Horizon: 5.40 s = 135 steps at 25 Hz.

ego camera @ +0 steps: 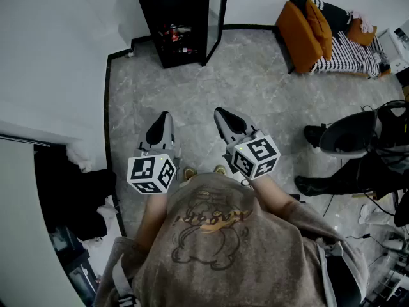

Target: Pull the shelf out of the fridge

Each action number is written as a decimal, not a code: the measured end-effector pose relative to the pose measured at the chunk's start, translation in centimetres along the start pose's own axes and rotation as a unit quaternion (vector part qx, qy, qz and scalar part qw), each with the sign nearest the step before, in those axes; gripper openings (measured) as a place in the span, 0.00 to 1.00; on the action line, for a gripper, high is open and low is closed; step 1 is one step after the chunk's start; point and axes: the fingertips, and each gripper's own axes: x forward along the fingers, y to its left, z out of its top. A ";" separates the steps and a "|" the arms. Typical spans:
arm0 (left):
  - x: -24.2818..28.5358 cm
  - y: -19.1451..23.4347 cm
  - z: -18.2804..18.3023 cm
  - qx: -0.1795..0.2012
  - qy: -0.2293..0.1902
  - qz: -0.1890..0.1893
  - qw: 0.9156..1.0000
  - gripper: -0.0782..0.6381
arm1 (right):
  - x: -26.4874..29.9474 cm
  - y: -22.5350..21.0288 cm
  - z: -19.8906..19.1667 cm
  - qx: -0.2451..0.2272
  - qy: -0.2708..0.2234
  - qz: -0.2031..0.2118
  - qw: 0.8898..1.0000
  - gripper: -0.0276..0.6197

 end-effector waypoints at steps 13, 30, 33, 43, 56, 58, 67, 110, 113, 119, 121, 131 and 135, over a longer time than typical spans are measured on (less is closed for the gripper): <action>-0.6 4.6 -1.4 0.005 0.007 -0.021 1.000 0.12 | 2.2 1.8 -1.0 0.026 -0.044 -0.026 0.998 0.08; 4.2 9.3 -1.5 -0.003 0.014 -0.020 1.000 0.12 | 8.5 -1.2 -1.3 0.038 -0.043 -0.034 0.998 0.08; 5.7 10.1 -1.3 -0.006 0.016 -0.019 1.000 0.12 | 9.9 -2.0 -1.0 0.046 -0.043 -0.030 0.998 0.08; 12.4 12.1 -0.1 -0.007 0.017 -0.027 0.999 0.12 | 14.9 -6.8 0.0 0.060 -0.042 -0.032 0.997 0.08; 22.9 14.7 3.8 -0.019 0.021 -0.034 0.999 0.12 | 22.6 -14.2 4.4 0.080 -0.033 -0.032 0.996 0.08; 24.5 15.0 4.2 -0.022 0.023 -0.034 0.999 0.12 | 23.5 -15.5 5.1 0.085 -0.034 -0.034 0.995 0.08; 31.2 15.3 6.1 -0.025 0.027 -0.023 0.999 0.12 | 27.8 -20.7 7.9 0.095 -0.030 -0.017 0.995 0.08; 49.8 24.1 12.1 -0.073 -0.024 -0.050 0.996 0.12 | 45.9 -30.9 14.9 0.111 -0.084 0.044 0.989 0.08; 50.9 24.8 12.2 -0.076 -0.022 -0.052 0.995 0.12 | 47.0 -31.2 14.9 0.122 -0.092 0.050 0.987 0.08; 52.7 26.4 11.9 -0.088 -0.025 -0.055 0.994 0.12 | 49.1 -32.2 14.8 0.161 -0.114 0.067 0.978 0.08; 52.9 26.6 11.5 -0.093 -0.029 -0.058 0.994 0.12 | 49.6 -32.3 14.6 0.166 -0.118 0.070 0.977 0.08; 55.5 28.1 7.2 -0.123 -0.022 -0.058 0.990 0.12 | 51.9 -34.4 9.4 0.206 -0.091 0.053 0.973 0.08; 57.2 29.4 4.7 -0.143 -0.016 -0.046 0.989 0.12 | 53.5 -36.1 5.8 0.236 -0.071 0.041 0.968 0.08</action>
